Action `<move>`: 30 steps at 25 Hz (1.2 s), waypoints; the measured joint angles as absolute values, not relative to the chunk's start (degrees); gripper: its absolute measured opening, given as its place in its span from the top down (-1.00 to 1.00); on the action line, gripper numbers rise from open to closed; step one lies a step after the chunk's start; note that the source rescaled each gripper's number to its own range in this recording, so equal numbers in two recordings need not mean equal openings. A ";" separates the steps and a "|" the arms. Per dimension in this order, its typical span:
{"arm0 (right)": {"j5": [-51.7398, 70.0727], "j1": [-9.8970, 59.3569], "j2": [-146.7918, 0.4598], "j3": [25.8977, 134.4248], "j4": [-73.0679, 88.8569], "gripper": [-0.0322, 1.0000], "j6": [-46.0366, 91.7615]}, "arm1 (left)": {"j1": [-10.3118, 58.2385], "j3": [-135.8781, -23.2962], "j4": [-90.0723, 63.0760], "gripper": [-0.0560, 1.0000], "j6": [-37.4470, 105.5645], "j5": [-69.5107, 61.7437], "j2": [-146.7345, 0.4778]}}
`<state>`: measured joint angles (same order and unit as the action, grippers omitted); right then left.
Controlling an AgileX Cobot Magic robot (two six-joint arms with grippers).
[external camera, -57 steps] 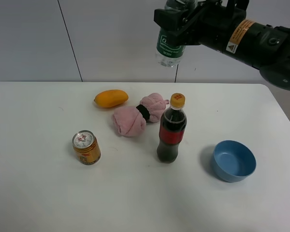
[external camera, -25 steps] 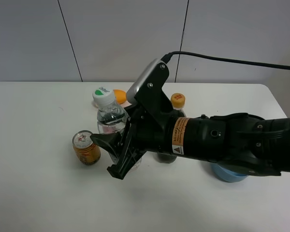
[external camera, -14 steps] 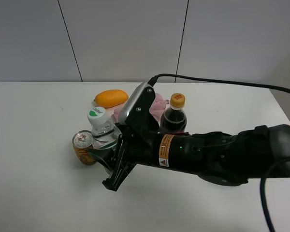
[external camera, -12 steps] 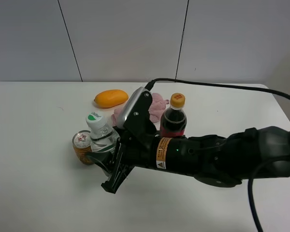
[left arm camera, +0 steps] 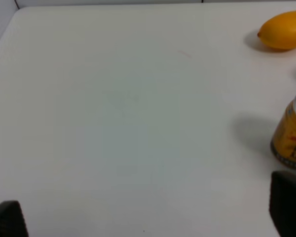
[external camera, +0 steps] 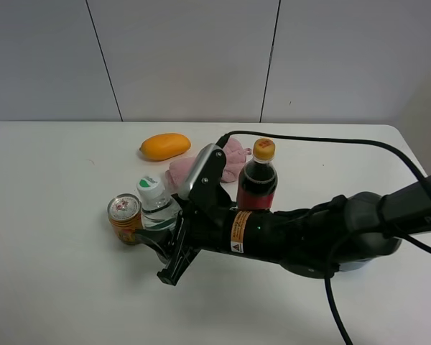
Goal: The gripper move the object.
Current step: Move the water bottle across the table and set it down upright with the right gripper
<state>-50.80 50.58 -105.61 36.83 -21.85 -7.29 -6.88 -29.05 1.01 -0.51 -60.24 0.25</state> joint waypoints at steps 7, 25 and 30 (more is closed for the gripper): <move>-55.31 48.02 -106.99 36.83 -26.80 0.94 -8.16 | -6.88 -29.05 1.01 -1.00 -0.51 -60.24 0.25; -56.37 46.66 -107.04 36.83 -34.26 0.94 -10.09 | -6.88 -29.05 1.01 -1.00 -0.51 -60.24 0.25; -51.76 46.66 -107.04 39.01 -32.96 0.94 -14.75 | -6.88 -29.05 1.01 -1.00 -0.51 -60.24 0.25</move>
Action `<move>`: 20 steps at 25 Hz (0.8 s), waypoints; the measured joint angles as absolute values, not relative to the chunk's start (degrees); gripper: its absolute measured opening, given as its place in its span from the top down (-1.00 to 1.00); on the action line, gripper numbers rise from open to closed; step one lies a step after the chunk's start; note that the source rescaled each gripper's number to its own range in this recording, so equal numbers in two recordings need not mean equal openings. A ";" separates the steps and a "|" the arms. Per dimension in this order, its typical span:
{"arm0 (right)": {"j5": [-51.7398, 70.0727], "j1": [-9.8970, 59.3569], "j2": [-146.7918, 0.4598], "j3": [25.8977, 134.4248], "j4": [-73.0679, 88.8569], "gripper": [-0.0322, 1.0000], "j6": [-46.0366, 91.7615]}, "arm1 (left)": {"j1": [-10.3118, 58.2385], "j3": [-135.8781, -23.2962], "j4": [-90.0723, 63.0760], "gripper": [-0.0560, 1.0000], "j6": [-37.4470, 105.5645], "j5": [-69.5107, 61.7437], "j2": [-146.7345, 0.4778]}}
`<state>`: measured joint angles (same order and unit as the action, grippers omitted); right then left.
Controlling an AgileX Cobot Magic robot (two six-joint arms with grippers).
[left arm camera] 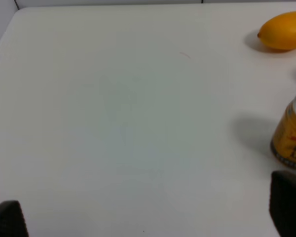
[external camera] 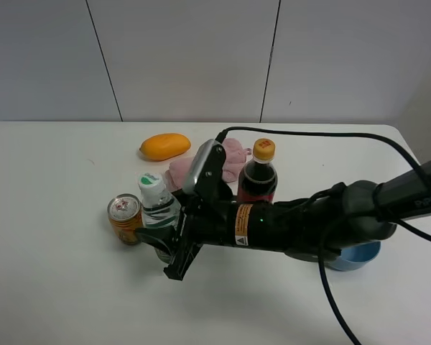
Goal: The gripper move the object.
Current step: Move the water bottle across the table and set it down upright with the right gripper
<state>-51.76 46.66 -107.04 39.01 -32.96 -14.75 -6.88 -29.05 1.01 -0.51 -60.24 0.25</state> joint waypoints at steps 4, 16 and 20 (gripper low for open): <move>-46.12 46.60 -107.04 42.13 -33.26 0.94 -17.42 | -6.88 -29.05 1.01 -1.00 -0.51 -60.24 0.25; -44.54 46.49 -110.62 42.69 -37.11 0.94 -13.75 | -6.88 -29.05 1.01 -1.00 -0.51 -60.24 0.25; -45.55 46.49 -110.67 42.69 -37.29 0.94 -12.56 | -6.88 -29.05 1.01 -1.00 -0.51 -60.24 0.25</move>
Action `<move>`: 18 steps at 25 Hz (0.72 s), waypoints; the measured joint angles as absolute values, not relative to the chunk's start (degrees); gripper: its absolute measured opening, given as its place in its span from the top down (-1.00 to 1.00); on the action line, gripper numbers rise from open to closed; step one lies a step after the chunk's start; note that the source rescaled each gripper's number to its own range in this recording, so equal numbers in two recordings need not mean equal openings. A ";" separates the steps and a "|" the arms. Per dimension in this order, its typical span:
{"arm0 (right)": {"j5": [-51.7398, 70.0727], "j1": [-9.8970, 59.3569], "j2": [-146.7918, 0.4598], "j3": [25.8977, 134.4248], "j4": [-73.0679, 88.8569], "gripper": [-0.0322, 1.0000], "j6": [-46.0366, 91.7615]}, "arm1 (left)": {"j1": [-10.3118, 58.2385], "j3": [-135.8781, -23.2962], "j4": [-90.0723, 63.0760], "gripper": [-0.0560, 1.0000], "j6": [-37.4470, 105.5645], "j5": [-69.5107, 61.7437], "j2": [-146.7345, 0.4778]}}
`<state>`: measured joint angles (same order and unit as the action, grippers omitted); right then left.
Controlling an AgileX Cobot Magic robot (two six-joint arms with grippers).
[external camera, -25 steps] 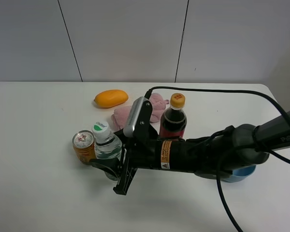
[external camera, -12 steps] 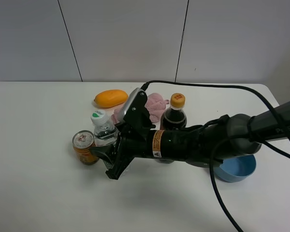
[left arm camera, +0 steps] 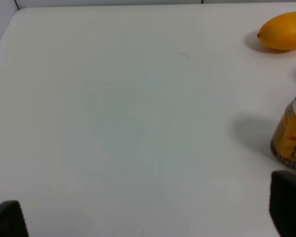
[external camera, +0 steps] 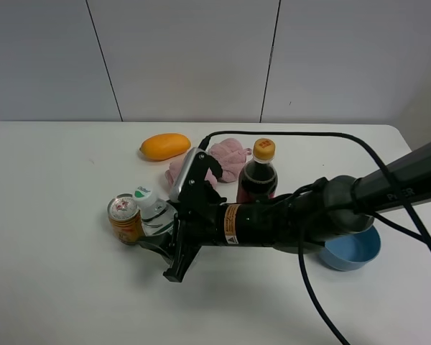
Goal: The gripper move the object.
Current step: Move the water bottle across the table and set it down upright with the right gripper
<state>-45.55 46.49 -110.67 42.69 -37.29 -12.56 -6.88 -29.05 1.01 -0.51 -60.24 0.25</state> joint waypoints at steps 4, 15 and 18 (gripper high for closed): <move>-45.84 46.49 -110.67 42.69 -37.14 0.94 -12.38 | -6.88 -29.05 1.01 -1.00 -0.51 -60.24 0.25; -45.84 46.49 -110.67 42.69 -35.72 0.94 -12.38 | -6.88 -29.05 1.01 -1.00 -0.51 -60.24 0.25; -45.84 46.49 -110.67 42.69 -35.76 0.94 -12.38 | -6.88 -29.05 1.01 -1.00 -0.51 -60.24 0.25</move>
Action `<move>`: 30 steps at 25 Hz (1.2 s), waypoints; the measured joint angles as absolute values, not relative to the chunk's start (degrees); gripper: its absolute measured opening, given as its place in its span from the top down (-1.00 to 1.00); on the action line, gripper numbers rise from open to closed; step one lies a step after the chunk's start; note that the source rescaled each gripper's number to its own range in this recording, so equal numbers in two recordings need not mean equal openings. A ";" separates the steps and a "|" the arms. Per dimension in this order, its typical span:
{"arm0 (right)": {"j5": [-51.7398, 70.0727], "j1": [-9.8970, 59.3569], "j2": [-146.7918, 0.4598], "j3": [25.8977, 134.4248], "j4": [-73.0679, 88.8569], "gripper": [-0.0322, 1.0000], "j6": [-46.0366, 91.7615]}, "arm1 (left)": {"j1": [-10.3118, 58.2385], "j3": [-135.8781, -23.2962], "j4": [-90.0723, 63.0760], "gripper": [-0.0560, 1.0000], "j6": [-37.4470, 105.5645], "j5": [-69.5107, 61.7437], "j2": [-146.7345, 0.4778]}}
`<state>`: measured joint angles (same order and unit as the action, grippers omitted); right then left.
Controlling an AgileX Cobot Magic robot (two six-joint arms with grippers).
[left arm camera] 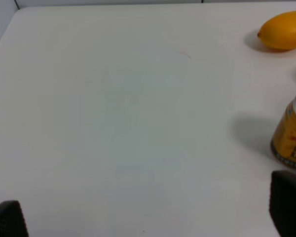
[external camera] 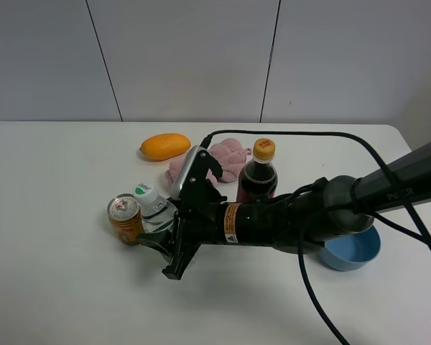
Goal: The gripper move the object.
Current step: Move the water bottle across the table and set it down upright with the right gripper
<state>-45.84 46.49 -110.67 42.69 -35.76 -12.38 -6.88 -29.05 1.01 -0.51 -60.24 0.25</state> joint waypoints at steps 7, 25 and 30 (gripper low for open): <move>-44.77 46.49 -110.67 45.35 -36.20 0.94 -12.36 | -6.88 -29.05 1.01 -1.00 -0.51 -60.24 0.25; -33.63 47.31 -112.20 67.62 -38.94 0.94 -21.02 | -6.88 -29.05 1.01 -1.00 -0.51 -60.24 0.25; -30.43 48.29 -119.40 79.94 -38.93 0.94 -24.61 | -6.88 -29.05 1.01 -1.00 -0.51 -60.24 0.25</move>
<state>-30.43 48.29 -119.40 79.94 -38.93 -24.61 -6.88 -29.05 1.01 -0.51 -60.24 0.25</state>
